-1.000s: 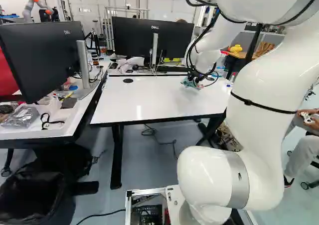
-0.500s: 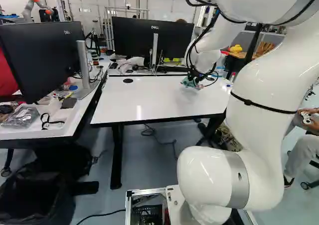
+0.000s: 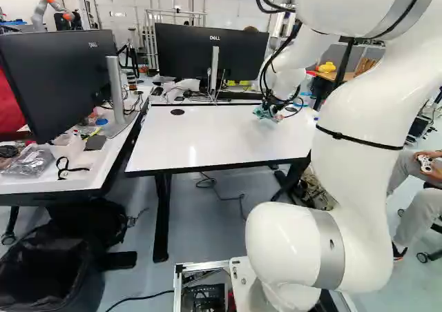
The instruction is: Clean the table with the green towel
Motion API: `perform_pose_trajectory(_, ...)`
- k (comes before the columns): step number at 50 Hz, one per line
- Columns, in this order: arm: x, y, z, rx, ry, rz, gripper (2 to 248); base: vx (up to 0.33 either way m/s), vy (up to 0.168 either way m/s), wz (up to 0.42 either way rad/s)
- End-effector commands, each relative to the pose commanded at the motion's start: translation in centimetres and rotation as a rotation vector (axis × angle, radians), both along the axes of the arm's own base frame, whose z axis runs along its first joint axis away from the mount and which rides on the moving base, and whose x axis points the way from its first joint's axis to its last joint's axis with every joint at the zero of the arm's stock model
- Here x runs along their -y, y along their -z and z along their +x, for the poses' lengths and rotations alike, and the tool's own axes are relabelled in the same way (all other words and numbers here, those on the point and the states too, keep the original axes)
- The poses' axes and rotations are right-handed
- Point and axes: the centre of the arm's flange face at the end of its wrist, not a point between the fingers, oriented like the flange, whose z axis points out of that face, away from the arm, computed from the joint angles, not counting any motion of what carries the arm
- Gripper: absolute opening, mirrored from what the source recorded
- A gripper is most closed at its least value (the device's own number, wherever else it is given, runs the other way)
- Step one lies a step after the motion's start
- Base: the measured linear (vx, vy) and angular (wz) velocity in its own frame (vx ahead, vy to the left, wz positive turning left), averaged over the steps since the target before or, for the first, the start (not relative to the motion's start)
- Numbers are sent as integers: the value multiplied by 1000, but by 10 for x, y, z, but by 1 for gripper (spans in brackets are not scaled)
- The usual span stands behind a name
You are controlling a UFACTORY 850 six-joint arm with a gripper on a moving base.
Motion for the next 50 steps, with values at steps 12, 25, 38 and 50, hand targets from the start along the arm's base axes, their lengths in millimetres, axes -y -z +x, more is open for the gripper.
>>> perform_pose_trajectory(12,18,1,17,9,21,-3,61,0,0,0)
perform_pose_trajectory(25,40,3,31,19,47,-7,61,0,0,0)
perform_pose_trajectory(38,62,4,45,30,73,-11,61,0,0,0)
perform_pose_trajectory(50,72,8,62,38,78,-14,61,0,0,0)
